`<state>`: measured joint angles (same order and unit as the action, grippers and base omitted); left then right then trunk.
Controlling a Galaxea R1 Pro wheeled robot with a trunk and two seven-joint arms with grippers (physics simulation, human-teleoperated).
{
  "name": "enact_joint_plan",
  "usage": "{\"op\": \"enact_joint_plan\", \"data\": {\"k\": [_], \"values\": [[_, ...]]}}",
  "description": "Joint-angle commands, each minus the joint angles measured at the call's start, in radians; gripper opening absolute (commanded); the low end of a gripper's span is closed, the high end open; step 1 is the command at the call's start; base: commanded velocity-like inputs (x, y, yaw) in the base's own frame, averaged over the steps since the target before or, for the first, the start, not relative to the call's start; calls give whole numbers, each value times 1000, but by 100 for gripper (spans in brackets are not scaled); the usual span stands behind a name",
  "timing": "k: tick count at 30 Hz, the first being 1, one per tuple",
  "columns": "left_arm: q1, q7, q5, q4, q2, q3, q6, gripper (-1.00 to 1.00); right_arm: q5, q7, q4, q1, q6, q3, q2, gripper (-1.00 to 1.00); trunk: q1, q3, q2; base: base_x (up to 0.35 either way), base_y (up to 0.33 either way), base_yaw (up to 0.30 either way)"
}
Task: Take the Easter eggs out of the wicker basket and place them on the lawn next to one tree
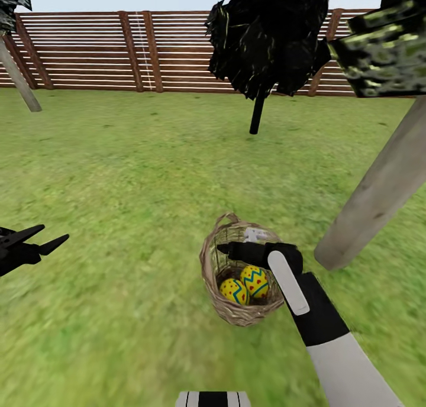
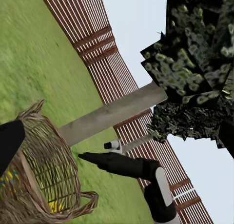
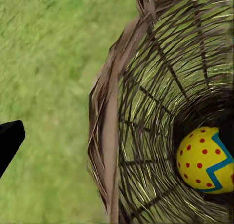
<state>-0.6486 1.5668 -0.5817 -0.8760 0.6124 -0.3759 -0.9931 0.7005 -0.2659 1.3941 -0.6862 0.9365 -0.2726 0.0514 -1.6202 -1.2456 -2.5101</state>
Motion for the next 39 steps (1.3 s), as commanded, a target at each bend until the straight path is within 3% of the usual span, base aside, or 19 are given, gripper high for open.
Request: {"op": "enact_joint_plan", "data": {"k": [1,3,5,8,11,18,25,30,39], "values": [[0,4,1,0,1,0,-10,100,10,-66,1,-2,2,-24,7,100,0,-1,0,32,37,0],[0,4,0,0,-1,0,-10,100,11,-170,0,-5,1,-60,12,100,0,-1,0,15,18,0],[0,4,0,0,-1,0,-10,100,13,-241,-5,-9,1,-71,15,100,0,-1,0,7,8,0],[0,4,0,0,-2,0,-10,100,14,-377,-58,-17,2,-80,47,100,0,-1,0,2,3,0],[0,4,-1,1,-2,0,-10,100,14,-423,-153,-56,1,-81,65,100,0,-1,0,0,0,0],[0,4,0,0,-2,0,-10,100,20,-433,-400,-211,-10,-80,72,100,-3,-28,-2,0,0,0],[0,4,4,0,-2,0,-10,100,19,-418,-616,-280,-158,-77,69,100,-6,-55,-4,0,0,0],[6,4,2,6,-4,-2,-10,100,20,-354,-654,-304,-175,-76,73,100,-8,-70,-5,0,0,0],[20,1,4,34,-6,0,-9,100,7,-367,-643,-317,-172,-88,62,100,-8,-70,-5,0,0,0]]}}
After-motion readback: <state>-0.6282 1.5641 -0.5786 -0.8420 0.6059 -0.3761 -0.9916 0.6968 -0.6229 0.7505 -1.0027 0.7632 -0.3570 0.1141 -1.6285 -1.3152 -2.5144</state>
